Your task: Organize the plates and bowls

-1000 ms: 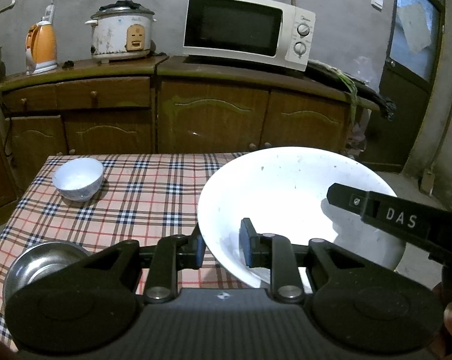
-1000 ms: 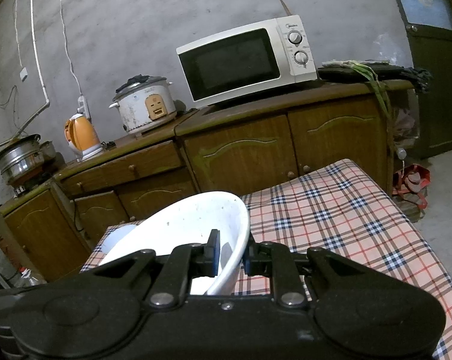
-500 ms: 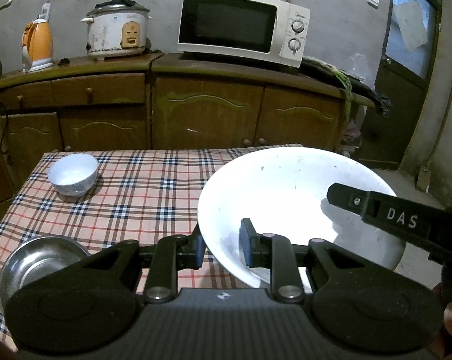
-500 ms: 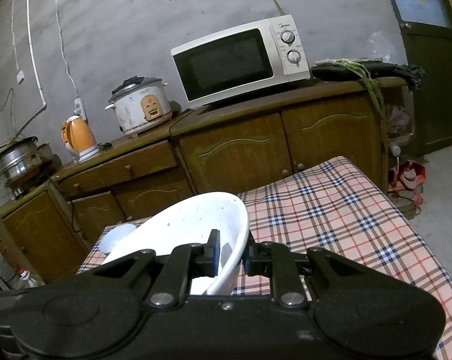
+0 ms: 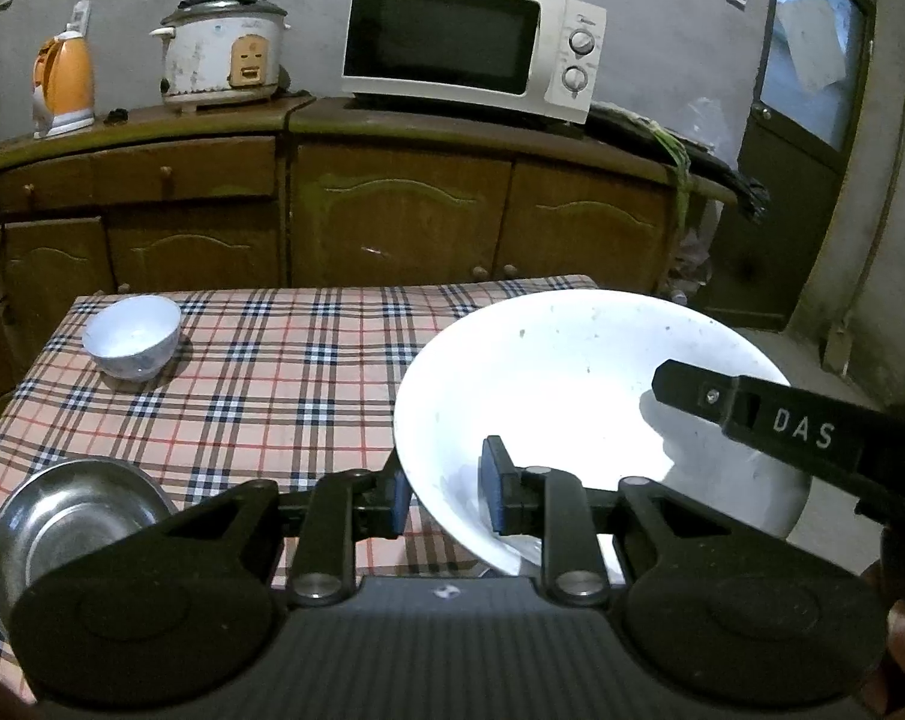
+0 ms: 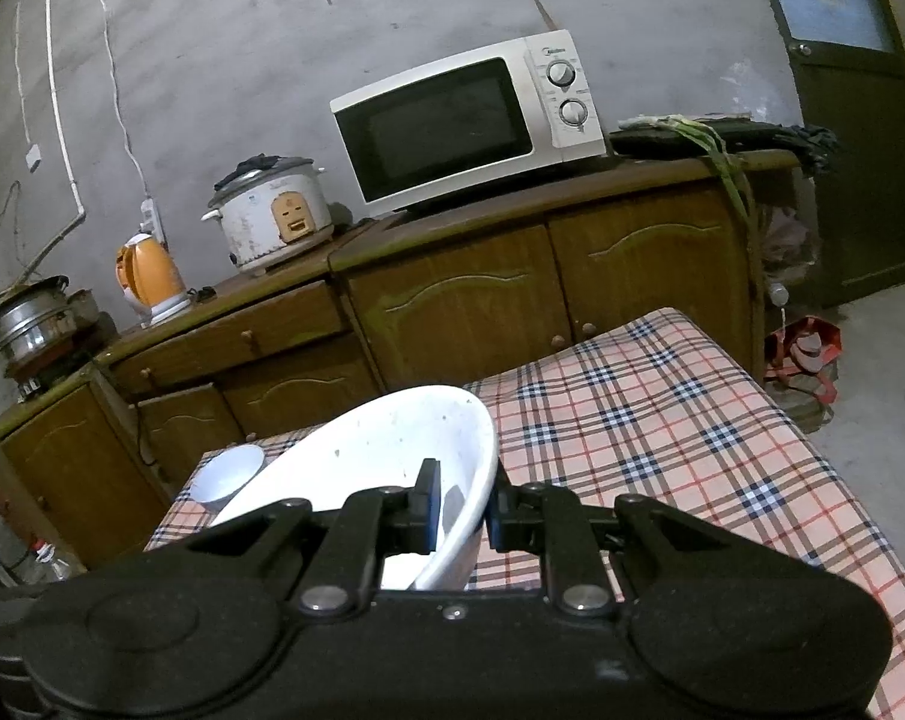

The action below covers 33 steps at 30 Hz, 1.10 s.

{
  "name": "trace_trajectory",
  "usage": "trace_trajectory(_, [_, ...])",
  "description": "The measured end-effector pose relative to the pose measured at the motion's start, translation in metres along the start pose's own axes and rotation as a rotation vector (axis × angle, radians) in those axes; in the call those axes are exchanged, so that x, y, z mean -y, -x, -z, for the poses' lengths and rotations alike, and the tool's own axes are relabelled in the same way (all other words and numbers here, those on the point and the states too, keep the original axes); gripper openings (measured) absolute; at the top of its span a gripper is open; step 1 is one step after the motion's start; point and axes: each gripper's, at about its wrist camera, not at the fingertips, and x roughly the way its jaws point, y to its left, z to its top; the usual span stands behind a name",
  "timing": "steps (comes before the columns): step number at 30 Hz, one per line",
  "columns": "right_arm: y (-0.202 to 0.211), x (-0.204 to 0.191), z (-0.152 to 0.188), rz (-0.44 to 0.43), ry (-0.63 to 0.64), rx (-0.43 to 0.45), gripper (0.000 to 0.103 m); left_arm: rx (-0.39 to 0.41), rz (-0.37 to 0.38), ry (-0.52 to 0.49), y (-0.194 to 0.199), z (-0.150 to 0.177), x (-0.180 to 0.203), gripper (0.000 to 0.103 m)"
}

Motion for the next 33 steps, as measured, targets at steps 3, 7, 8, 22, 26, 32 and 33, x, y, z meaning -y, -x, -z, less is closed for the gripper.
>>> trace_trajectory(3, [0.002, 0.002, 0.001, 0.003, 0.002, 0.002, 0.021, -0.001, 0.004, -0.001, 0.0, 0.001, 0.001, 0.025])
trace_trajectory(7, [0.004, 0.002, 0.001, 0.004, 0.001, 0.002, 0.021, -0.001, 0.008, -0.003, 0.001, 0.003, 0.002, 0.025])
trace_trajectory(8, [0.004, 0.002, 0.001, 0.004, 0.0, 0.002, 0.021, -0.002, 0.009, -0.002, 0.001, 0.003, 0.002, 0.025])
trace_trajectory(22, [0.011, 0.011, 0.005, 0.02, 0.003, -0.001, 0.021, -0.012, 0.023, -0.003, 0.002, 0.008, 0.008, 0.025])
trace_trajectory(26, [0.013, 0.012, 0.006, 0.024, 0.0, -0.004, 0.021, -0.015, 0.026, -0.006, 0.002, 0.009, 0.01, 0.025])
trace_trajectory(32, [0.015, 0.015, 0.01, 0.034, 0.004, -0.01, 0.021, -0.024, 0.032, -0.013, 0.001, 0.014, 0.012, 0.025])
trace_trajectory(33, [0.015, 0.016, 0.011, 0.036, 0.004, -0.011, 0.021, -0.026, 0.034, -0.012, 0.001, 0.014, 0.013, 0.025])
